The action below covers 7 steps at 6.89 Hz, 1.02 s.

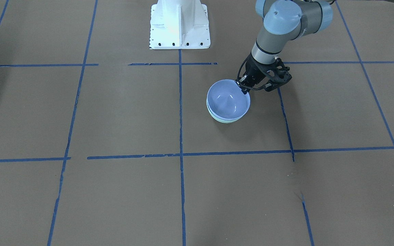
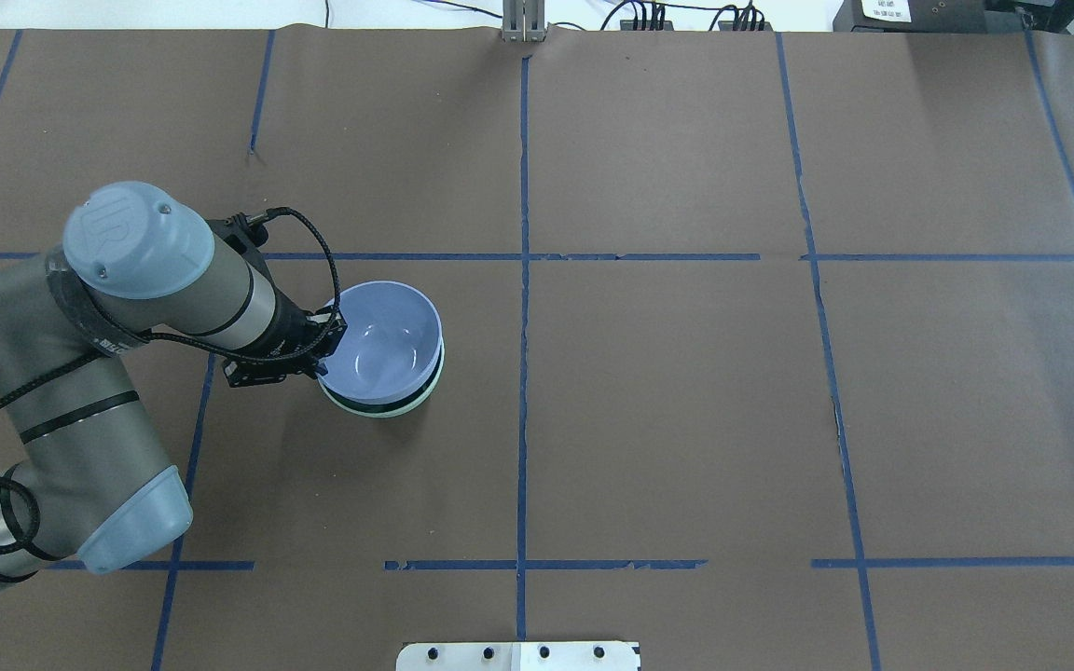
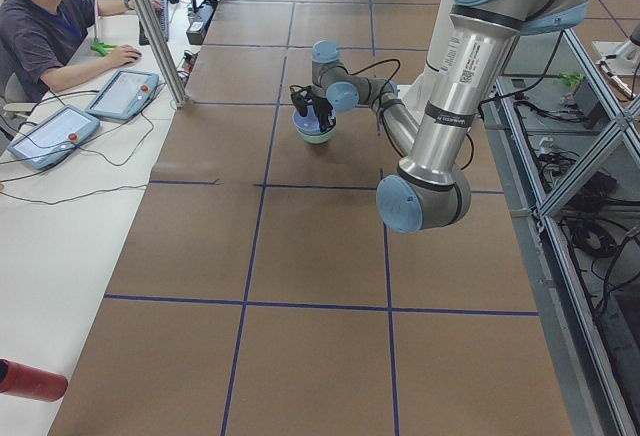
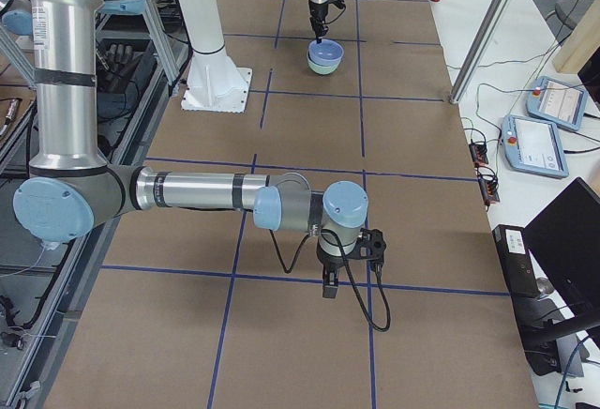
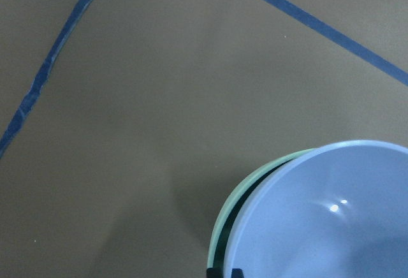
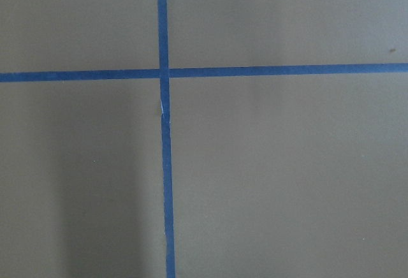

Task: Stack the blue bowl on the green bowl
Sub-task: 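Lower the blue bowl into the green bowl and open the left gripper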

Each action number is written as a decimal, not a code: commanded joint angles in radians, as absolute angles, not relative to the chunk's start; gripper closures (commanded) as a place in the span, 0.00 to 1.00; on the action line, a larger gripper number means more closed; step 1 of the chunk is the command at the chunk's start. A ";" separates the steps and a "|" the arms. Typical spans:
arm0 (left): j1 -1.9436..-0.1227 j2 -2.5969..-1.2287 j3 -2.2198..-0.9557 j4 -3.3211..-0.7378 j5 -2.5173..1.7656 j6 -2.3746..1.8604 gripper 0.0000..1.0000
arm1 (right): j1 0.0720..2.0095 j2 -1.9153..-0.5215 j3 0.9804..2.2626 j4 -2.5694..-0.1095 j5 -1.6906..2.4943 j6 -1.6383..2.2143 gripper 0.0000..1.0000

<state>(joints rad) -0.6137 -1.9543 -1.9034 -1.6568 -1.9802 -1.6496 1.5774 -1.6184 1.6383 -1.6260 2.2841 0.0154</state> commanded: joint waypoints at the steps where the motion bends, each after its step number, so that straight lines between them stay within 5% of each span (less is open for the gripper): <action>1: -0.606 -1.951 -1.885 -1.660 -1.980 -1.646 0.82 | 1.577 -1.617 1.638 -1.626 2.284 0.015 0.00; 2: -0.606 -1.947 -1.887 -1.667 -1.979 -1.643 0.72 | 1.578 -1.618 1.638 -1.626 2.284 0.017 0.00; 3: -0.606 -1.945 -1.890 -1.674 -1.977 -1.643 0.30 | 1.577 -1.618 1.638 -1.626 2.284 0.017 0.00; 4: -0.607 -1.942 -1.902 -1.674 -1.979 -1.646 0.00 | 1.577 -1.618 1.638 -1.626 2.284 0.015 0.00; 7: -0.677 -1.831 -2.047 -1.717 -2.050 -1.430 0.00 | 1.578 -1.618 1.638 -1.626 2.284 0.015 0.00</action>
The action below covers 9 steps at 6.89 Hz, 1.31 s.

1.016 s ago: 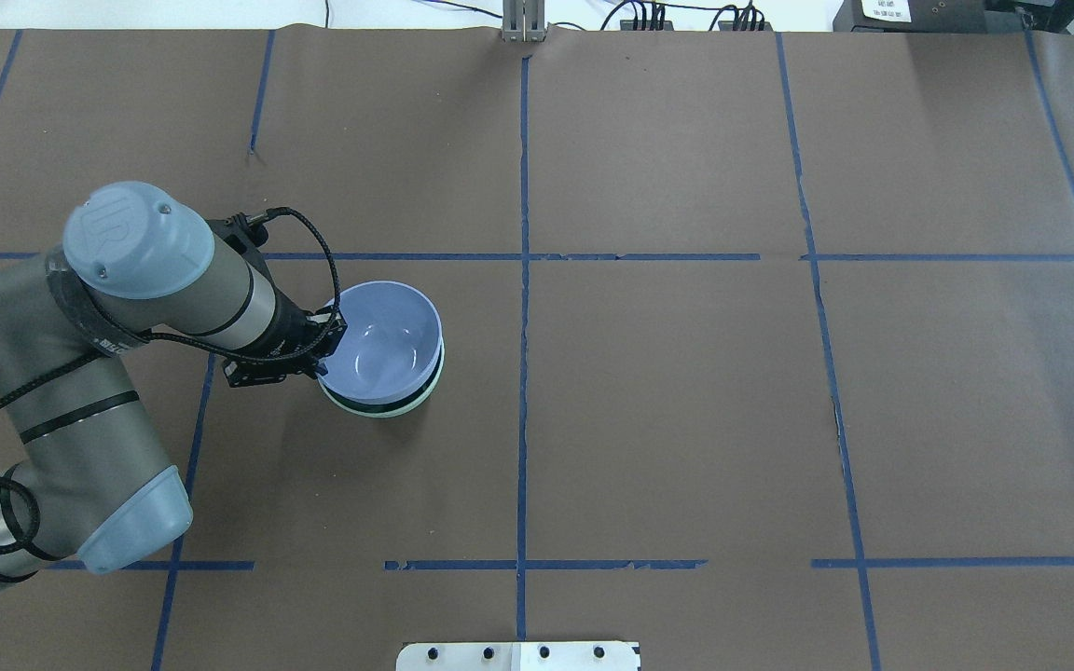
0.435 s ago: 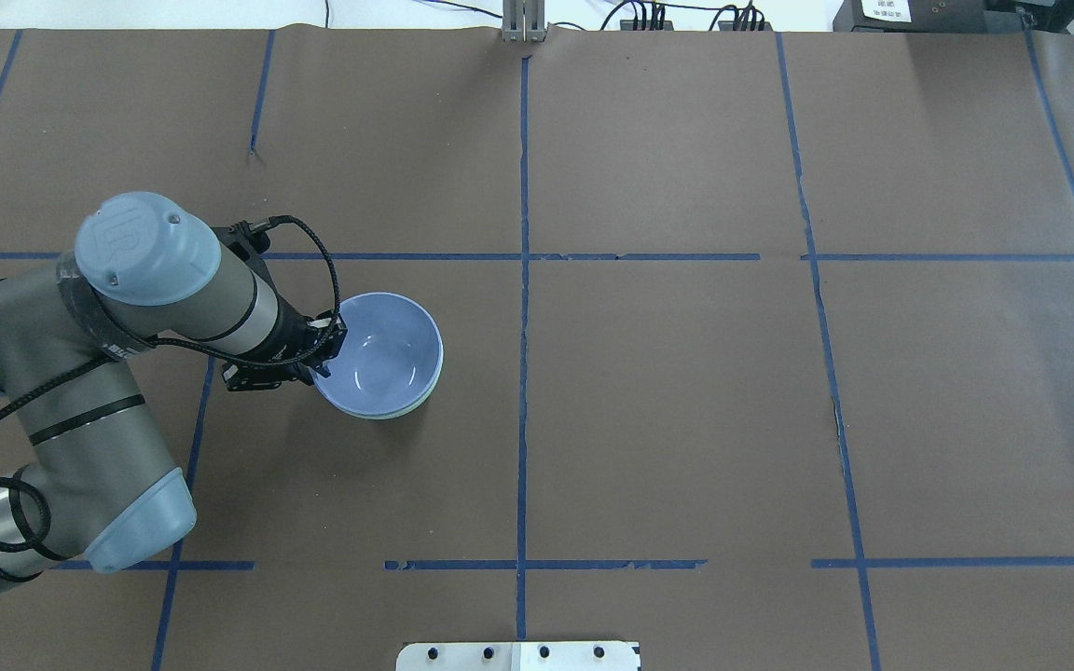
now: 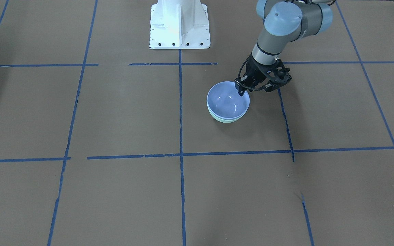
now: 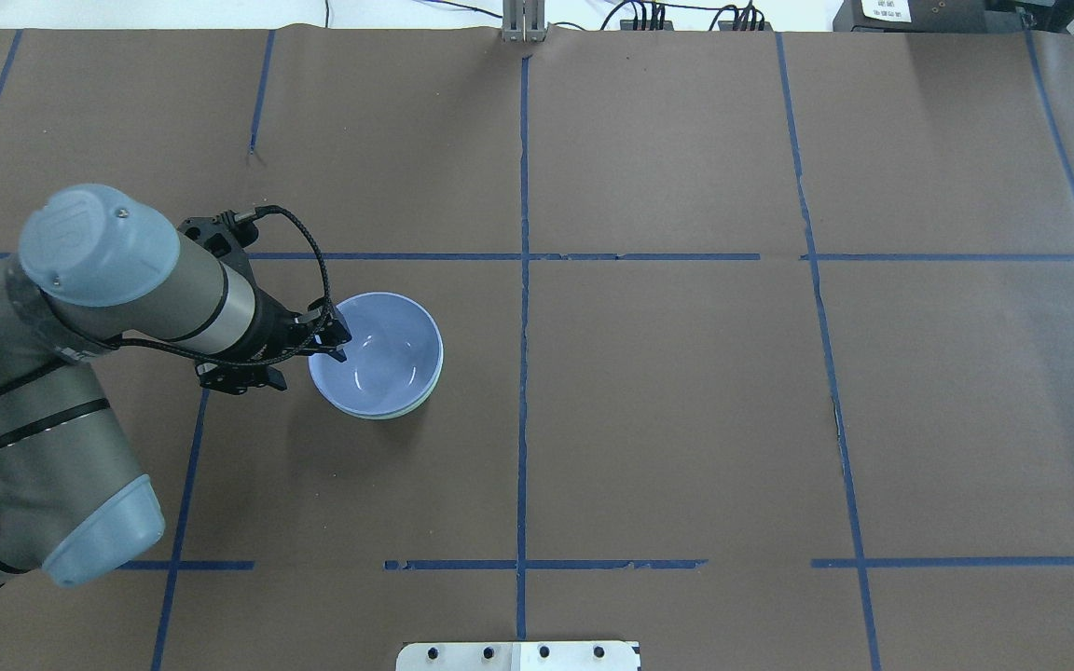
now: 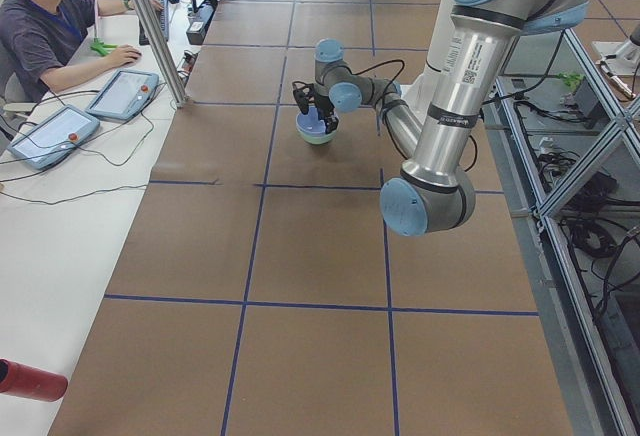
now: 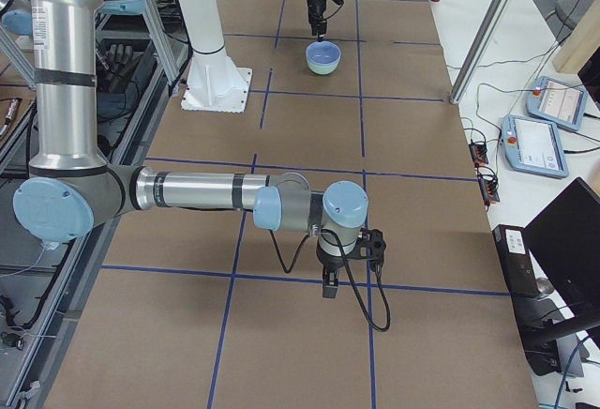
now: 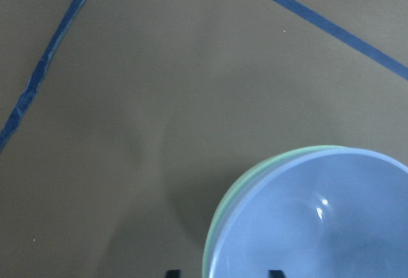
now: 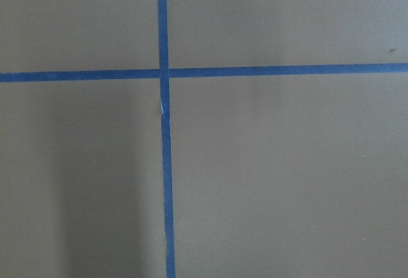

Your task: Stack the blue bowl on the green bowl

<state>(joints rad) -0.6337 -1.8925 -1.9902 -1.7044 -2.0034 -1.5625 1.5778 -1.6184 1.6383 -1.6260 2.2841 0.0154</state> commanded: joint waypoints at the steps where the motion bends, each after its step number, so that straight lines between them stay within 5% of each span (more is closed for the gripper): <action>1: -0.796 -1.769 -2.049 -1.717 -2.148 -1.243 0.00 | 1.577 -1.618 1.638 -1.626 2.284 0.015 0.00; 5: -1.283 -1.397 -1.978 -1.700 -2.250 -0.130 0.00 | 1.577 -1.617 1.638 -1.626 2.284 0.017 0.00; 9: -1.591 -1.368 -1.841 -1.520 -2.253 0.253 0.00 | 1.578 -1.618 1.638 -1.626 2.284 0.015 0.00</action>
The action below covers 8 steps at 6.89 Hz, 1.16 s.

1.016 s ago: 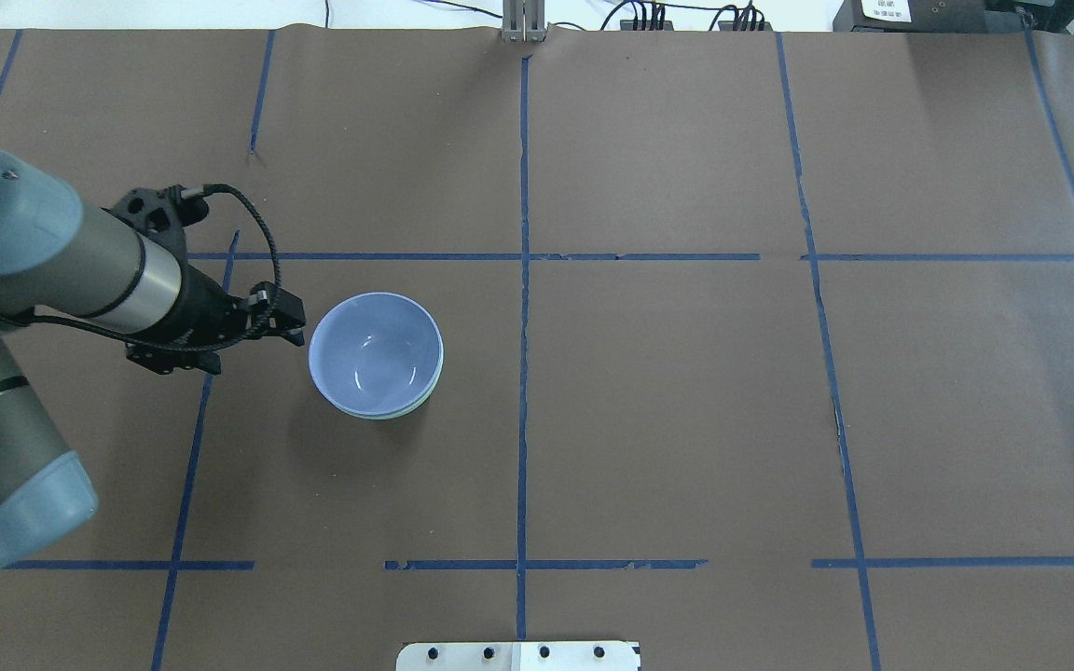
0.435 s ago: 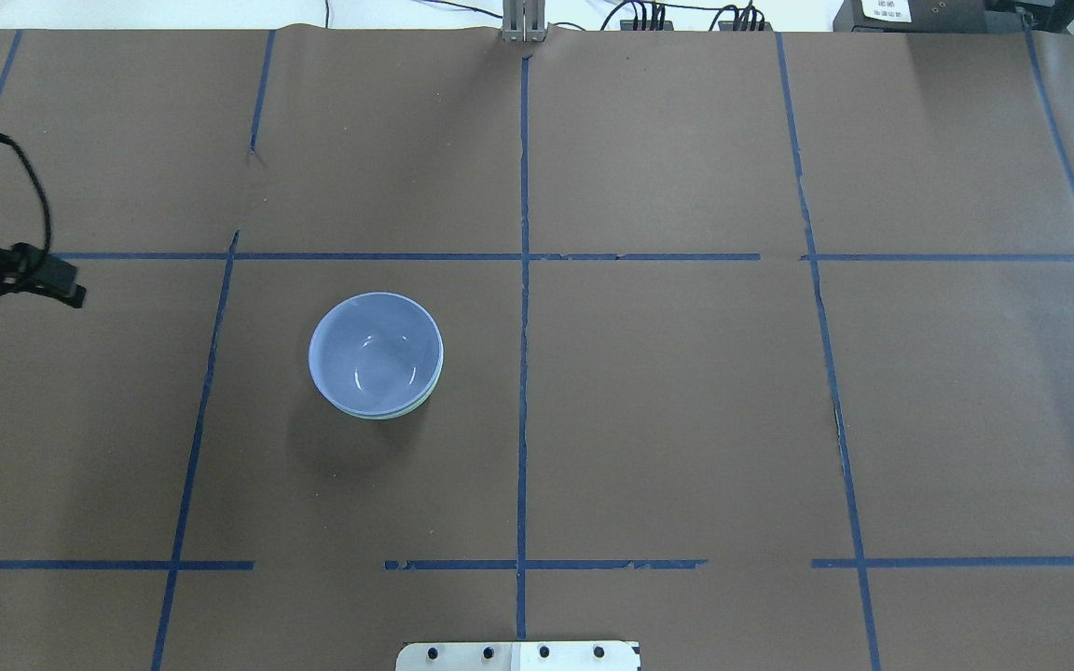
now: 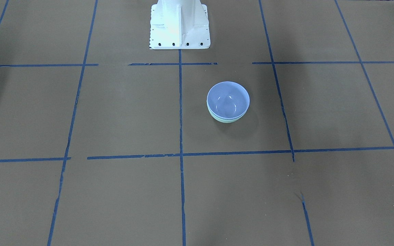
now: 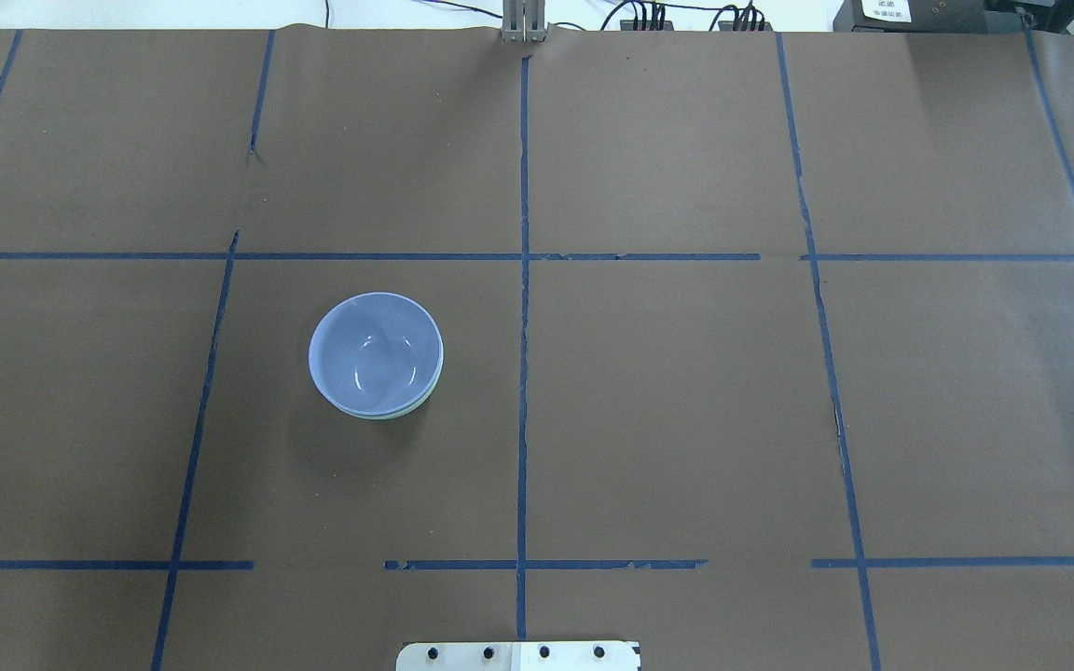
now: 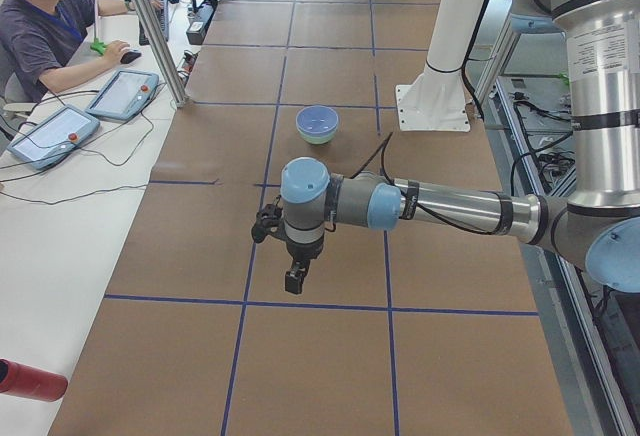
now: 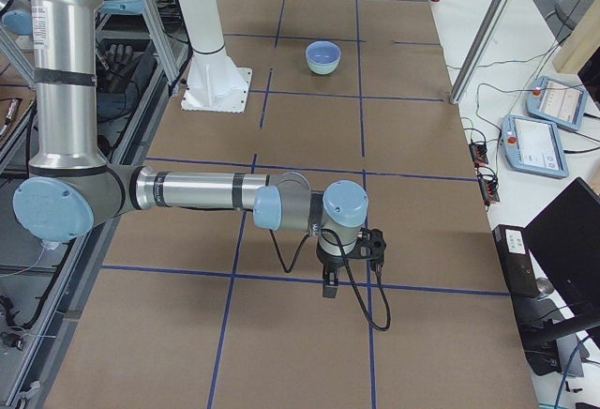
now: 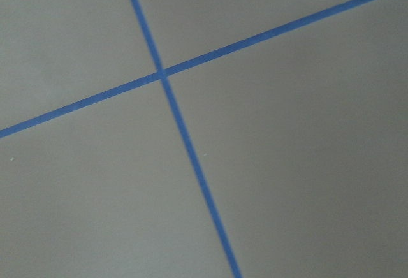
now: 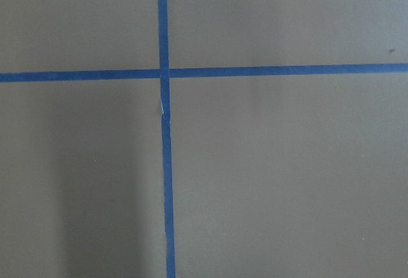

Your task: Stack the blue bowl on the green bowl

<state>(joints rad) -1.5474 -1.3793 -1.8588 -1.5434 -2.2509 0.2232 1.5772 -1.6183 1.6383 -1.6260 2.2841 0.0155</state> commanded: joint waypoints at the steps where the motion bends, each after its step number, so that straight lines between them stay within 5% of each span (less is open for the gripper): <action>1: -1.594 -1.365 -1.841 -1.514 -2.259 0.252 0.00 | 1.578 -1.618 1.638 -1.626 2.284 0.015 0.00; 8: -1.592 -1.362 -1.847 -1.529 -2.292 0.253 0.00 | 1.577 -1.618 1.638 -1.626 2.284 0.015 0.00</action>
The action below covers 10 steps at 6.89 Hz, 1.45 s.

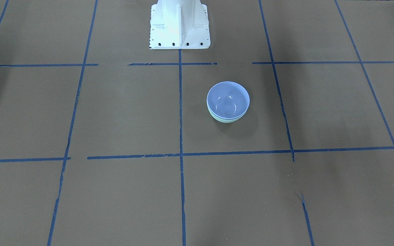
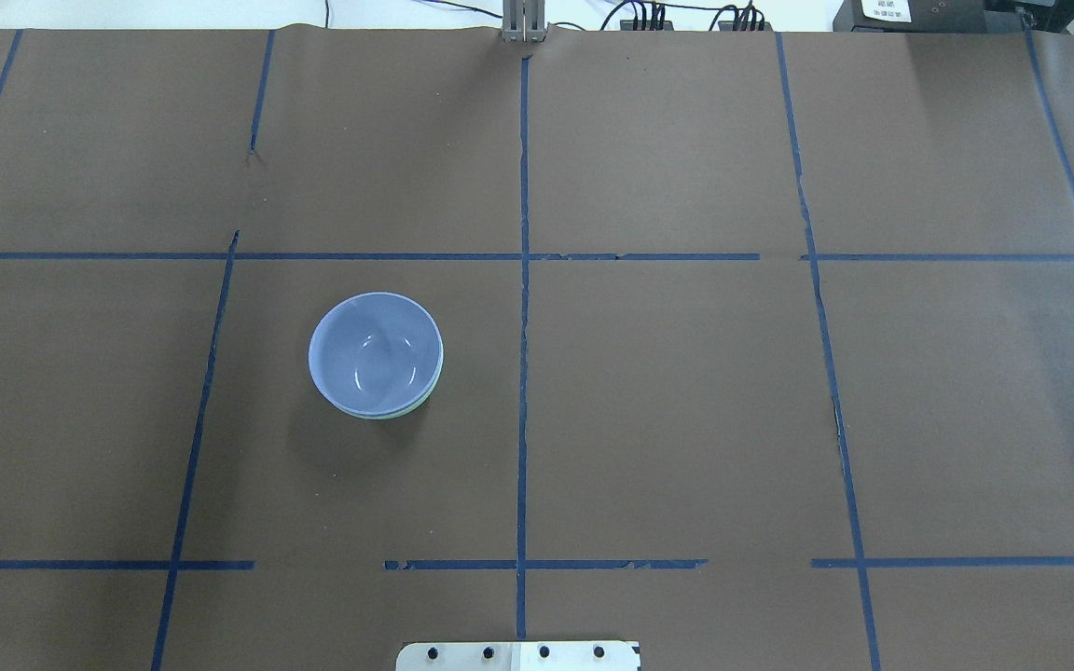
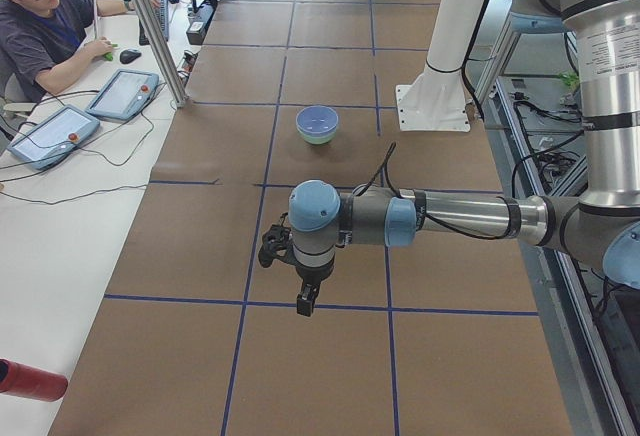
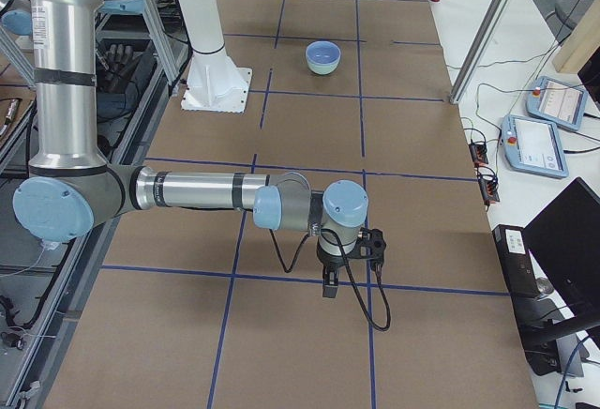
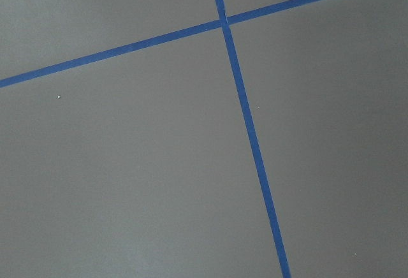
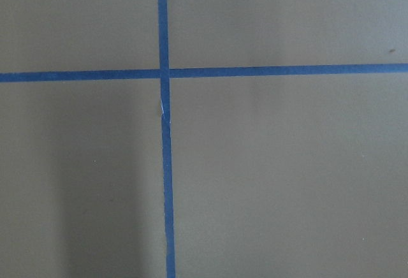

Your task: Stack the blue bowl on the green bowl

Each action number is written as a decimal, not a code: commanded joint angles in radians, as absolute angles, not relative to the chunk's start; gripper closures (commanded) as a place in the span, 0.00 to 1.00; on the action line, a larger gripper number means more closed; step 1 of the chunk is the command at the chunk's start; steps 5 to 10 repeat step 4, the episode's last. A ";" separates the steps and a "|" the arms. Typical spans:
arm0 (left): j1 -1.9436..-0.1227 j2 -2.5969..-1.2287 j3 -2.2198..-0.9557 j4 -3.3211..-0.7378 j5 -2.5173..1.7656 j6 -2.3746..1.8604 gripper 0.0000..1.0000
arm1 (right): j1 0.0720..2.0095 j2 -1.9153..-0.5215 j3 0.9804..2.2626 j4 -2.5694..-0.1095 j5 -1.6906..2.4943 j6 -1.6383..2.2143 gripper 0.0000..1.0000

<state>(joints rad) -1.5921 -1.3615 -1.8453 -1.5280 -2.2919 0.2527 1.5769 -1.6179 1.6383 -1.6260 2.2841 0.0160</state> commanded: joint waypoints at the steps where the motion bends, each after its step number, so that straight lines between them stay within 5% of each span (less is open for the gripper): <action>1: -1.592 -1.362 -1.847 -1.528 -2.292 0.253 0.00 | 1.577 -1.618 1.638 -1.626 2.284 0.015 0.00; 10: -1.592 -1.365 -1.842 -1.529 -2.293 0.252 0.00 | 1.578 -1.617 1.638 -1.626 2.284 0.017 0.00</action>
